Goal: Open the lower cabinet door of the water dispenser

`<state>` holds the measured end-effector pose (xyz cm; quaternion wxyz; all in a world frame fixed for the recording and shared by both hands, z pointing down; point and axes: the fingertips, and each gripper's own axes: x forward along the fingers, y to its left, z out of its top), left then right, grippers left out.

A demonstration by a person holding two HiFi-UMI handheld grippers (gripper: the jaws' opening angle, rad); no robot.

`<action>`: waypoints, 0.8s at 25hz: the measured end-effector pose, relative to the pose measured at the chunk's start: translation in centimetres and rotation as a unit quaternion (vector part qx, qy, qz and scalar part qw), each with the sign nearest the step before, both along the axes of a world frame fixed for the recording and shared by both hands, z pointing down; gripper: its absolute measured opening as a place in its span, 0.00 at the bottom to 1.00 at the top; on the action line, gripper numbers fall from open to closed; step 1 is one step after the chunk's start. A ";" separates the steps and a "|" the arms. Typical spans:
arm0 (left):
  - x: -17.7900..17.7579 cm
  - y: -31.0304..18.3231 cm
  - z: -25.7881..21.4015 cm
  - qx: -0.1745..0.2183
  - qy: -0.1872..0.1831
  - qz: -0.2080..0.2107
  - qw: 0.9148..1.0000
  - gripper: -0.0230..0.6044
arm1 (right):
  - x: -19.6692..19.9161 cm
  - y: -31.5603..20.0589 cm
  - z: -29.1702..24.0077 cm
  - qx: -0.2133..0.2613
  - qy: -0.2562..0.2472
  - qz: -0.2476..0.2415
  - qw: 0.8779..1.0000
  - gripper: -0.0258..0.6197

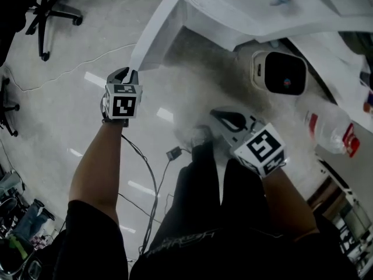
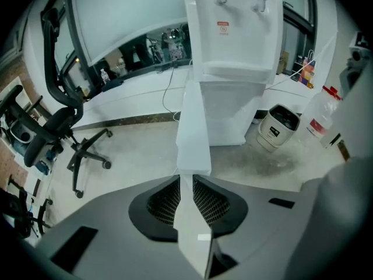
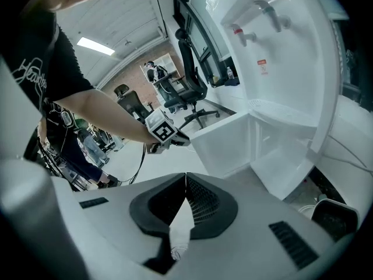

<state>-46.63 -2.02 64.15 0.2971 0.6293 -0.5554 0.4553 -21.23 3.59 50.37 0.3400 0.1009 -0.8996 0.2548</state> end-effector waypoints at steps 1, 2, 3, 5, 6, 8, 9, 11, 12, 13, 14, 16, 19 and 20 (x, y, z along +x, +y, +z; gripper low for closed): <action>0.0 0.1 -0.1 -0.002 0.001 0.000 1.000 0.14 | 0.1 0.0 -0.2 0.002 0.001 0.001 1.000 0.06; 0.2 0.1 -0.2 -0.002 0.003 -0.001 1.000 0.14 | 0.3 -0.1 -0.3 0.005 0.002 0.002 1.000 0.06; 0.4 0.1 -0.4 -0.001 0.007 -0.005 1.000 0.14 | 0.6 -0.3 -0.4 0.010 0.002 0.002 1.000 0.06; 0.9 0.4 -0.8 0.003 0.017 -0.018 1.000 0.14 | 1.4 -0.8 -0.5 0.016 0.000 0.005 1.000 0.06; 1.2 0.9 -0.8 0.000 0.025 -0.030 0.999 0.14 | 1.9 -1.2 -0.6 0.017 -0.002 0.010 1.000 0.06; 2.1 2.8 -0.7 -0.011 0.048 -0.056 0.997 0.14 | 2.7 -1.9 -1.3 0.014 -0.011 0.022 1.000 0.06; 2.7 3.7 -0.9 -0.014 0.063 -0.066 0.996 0.14 | 2.9 -2.2 -1.9 0.012 -0.019 0.027 0.999 0.06; 4.6 5.4 -1.8 -0.012 0.102 -0.076 0.992 0.14 | 3.4 -2.4 -3.4 0.013 -0.033 0.033 0.999 0.06; 5.8 6.1 -2.6 -0.005 0.123 -0.077 0.989 0.14 | 3.6 -2.2 -4.3 0.015 -0.040 0.032 0.999 0.06; 7.2 6.7 -3.7 0.003 0.144 -0.077 0.987 0.14 | 4.0 -1.9 -5.3 0.016 -0.046 0.030 0.998 0.06; 8.5 7.2 -5.1 0.014 0.165 -0.075 0.983 0.14 | 4.3 -1.5 -6.3 0.018 -0.052 0.027 0.998 0.06; 11.4 7.7 -8.4 0.042 0.204 -0.073 0.975 0.14 | 5.2 -0.7 -8.5 0.025 -0.061 0.018 0.998 0.06; 15.7 8.2 -14.6 0.090 0.255 -0.077 0.960 0.14 | 6.7 0.4 -12.4 0.048 -0.069 0.004 0.996 0.06; 17.0 8.4 -16.8 0.105 0.270 -0.079 0.954 0.13 | 7.2 0.7 -13.8 0.057 -0.072 0.000 0.996 0.06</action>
